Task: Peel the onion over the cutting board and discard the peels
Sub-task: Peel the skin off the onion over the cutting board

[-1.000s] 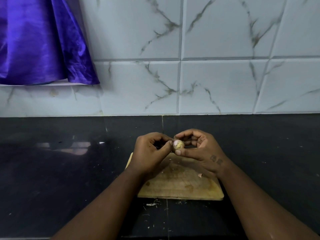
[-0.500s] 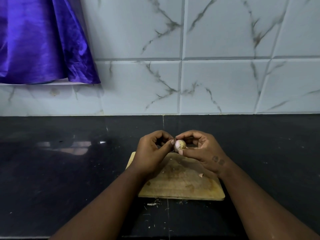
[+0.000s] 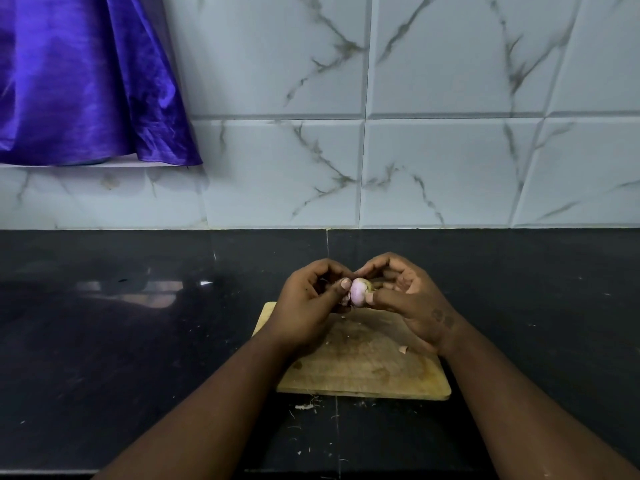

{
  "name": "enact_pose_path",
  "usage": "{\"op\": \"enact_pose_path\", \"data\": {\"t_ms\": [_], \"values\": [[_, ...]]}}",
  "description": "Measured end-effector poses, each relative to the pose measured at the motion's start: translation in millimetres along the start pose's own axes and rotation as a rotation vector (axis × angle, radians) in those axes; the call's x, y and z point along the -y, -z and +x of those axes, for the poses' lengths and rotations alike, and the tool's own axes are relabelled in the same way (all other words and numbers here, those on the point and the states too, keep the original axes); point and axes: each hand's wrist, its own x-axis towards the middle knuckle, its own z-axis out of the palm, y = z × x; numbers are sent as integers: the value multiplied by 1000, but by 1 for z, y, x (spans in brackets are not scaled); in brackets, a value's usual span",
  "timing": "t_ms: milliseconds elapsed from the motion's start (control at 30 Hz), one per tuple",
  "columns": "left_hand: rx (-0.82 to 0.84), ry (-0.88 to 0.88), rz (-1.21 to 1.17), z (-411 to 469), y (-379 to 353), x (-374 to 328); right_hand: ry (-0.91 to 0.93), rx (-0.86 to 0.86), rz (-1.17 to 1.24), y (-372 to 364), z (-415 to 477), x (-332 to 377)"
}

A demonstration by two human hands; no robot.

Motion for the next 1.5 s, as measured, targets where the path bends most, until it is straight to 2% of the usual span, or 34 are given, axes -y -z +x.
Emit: {"op": "enact_pose_path", "data": {"t_ms": [267,400,600,933,1067,1200,1267,1367,1500], "values": [[-62,28,-70,4,-1,-1,13,16,-72,1,0,-3],[-86,41,-75,5,0,-2,-47,-41,80,3,0,-1],[-31,66,-92,2,-2,-3,-93,-75,74,2,1,0],[-12,-23,-73,2,1,-1,-133,-17,12,4,0,-1],[-16,-33,-115,3,-1,-1,-167,-41,77,3,1,0],[-24,6,-161,3,-3,-2,-203,-137,201,6,4,2],[41,70,-82,-1,-2,-1,-209,-149,213,6,4,3],[168,61,301,-5,0,0,-198,-120,131,6,3,1],[100,-40,488,-3,5,0,-205,-131,114,6,3,1]]}}
